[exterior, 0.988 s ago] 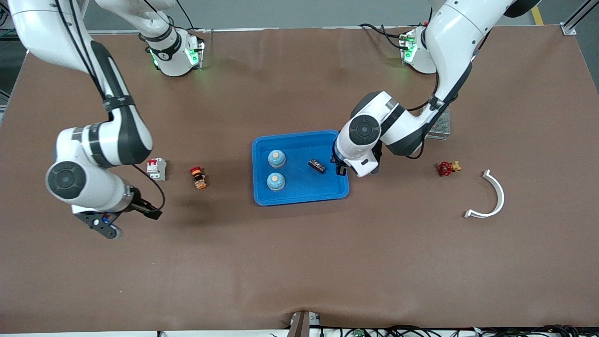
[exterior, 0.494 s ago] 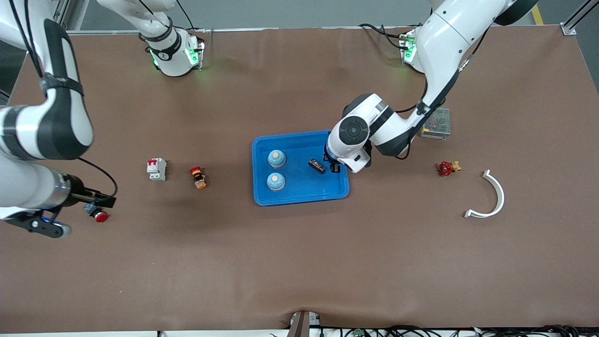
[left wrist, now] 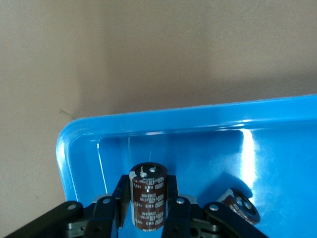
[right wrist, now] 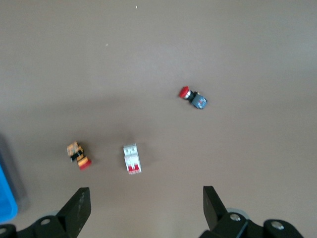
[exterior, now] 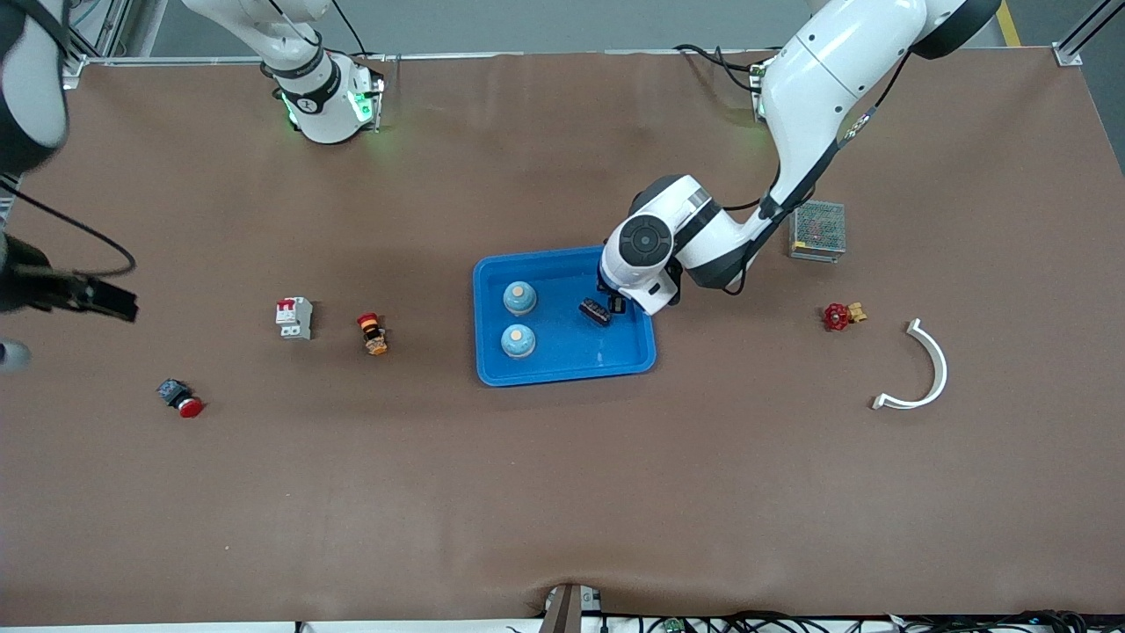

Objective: Place electrolytic capacitor and blue bell in tray

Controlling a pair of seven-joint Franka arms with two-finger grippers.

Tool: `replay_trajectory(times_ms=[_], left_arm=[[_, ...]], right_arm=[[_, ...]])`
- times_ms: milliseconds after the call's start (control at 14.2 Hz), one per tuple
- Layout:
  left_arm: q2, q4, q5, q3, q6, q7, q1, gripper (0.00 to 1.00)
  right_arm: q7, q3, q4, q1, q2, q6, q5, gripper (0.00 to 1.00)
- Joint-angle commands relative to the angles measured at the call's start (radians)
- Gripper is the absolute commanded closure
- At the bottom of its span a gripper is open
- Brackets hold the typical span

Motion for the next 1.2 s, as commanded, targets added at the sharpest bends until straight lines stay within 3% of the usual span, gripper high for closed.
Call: replay_trajectory(times_ms=[0,141,282,353,564,776,1129], left_arm=[[-0.008,-0.018,0.019,-0.002,0.026,-0.016,0.004,0.74],[-0.007,-0.018,0.019,-0.001,0.024,-0.015,0.004,0.46],[-0.018,-0.009,0.019,0.001,0.01,-0.009,0.01,0.1],[-0.022,-0.004,0.022,0.003,0.01,-0.006,0.016,0.0],[-0.051,0.029,0.087,0.003,-0.025,-0.005,0.032,0.0],[-0.056,0.15,0.098,0.003,-0.187,0.085,0.044,0.0],[-0.073,0.266,0.1,0.003,-0.244,0.309,0.12,0.0]], right_arm=[[-0.075,-0.05,-0.033,0.015,-0.077,-0.04,0.015,0.0],[-0.1,-0.167,-0.038,0.096,-0.115,-0.07,0.056,0.0],[-0.13,-0.198,-0.108,0.092,-0.175,-0.063,0.118,0.0],[-0.147,-0.206,-0.129,0.092,-0.198,-0.06,0.12,0.0],[-0.152,-0.207,-0.188,0.088,-0.258,-0.032,0.12,0.0],[-0.152,-0.207,-0.293,0.088,-0.32,0.067,0.121,0.0],[-0.15,-0.206,-0.291,0.095,-0.324,0.084,0.12,0.0]])
